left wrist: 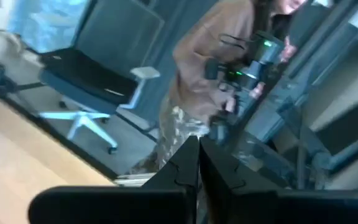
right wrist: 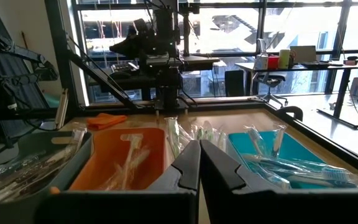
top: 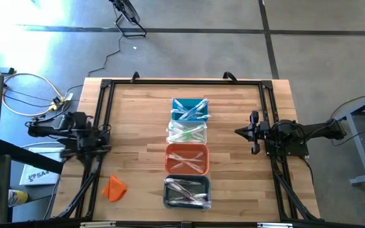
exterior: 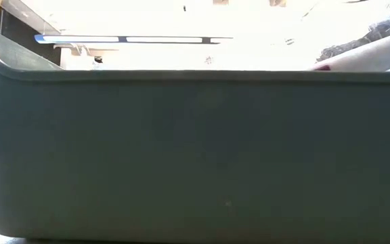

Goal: Pick & Place Toothbrushes
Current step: Return to home position

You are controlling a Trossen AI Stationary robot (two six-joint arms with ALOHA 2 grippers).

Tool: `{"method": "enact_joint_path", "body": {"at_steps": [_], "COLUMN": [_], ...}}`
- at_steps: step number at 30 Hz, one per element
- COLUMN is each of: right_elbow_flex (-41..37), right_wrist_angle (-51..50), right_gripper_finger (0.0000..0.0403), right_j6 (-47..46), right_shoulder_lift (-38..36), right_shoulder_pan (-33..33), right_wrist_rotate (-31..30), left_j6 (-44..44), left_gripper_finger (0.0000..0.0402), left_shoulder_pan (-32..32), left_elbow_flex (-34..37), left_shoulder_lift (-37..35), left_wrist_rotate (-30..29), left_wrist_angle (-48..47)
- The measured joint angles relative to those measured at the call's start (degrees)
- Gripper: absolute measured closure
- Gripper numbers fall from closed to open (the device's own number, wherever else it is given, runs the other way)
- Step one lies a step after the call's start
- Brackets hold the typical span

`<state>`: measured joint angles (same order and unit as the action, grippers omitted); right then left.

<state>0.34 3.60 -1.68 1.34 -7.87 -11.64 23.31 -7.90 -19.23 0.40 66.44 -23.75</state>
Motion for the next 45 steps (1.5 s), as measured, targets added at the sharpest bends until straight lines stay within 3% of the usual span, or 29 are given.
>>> {"method": "enact_joint_path", "body": {"at_steps": [30, 35, 42, 45], "right_elbow_flex": [0.0, 0.0, 0.0, 0.0], "right_wrist_angle": [0.0, 0.0, 0.0, 0.0], "right_gripper_finger": [0.0401, 0.0401, 0.0401, 0.0401], "right_j6": [0.0, 0.0, 0.0, 0.0], "right_shoulder_lift": [0.0, 0.0, 0.0, 0.0], "right_shoulder_pan": [0.0, 0.0, 0.0, 0.0], "right_wrist_rotate": [0.0, 0.0, 0.0, 0.0], "left_j6": [-0.9, -5.0, -10.7, -15.8], "left_gripper_finger": [0.0392, 0.0392, 0.0392, 0.0392], "left_shoulder_pan": [0.0, 0.0, 0.0, 0.0], "left_elbow_flex": [-1.3, -1.3, -1.3, -1.3], "left_shoulder_lift": [0.0, 0.0, 0.0, 0.0], "left_wrist_rotate": [-2.2, -13.2, -42.2, -50.7], "left_wrist_angle": [-2.0, -8.8, -13.0, -12.8]}}
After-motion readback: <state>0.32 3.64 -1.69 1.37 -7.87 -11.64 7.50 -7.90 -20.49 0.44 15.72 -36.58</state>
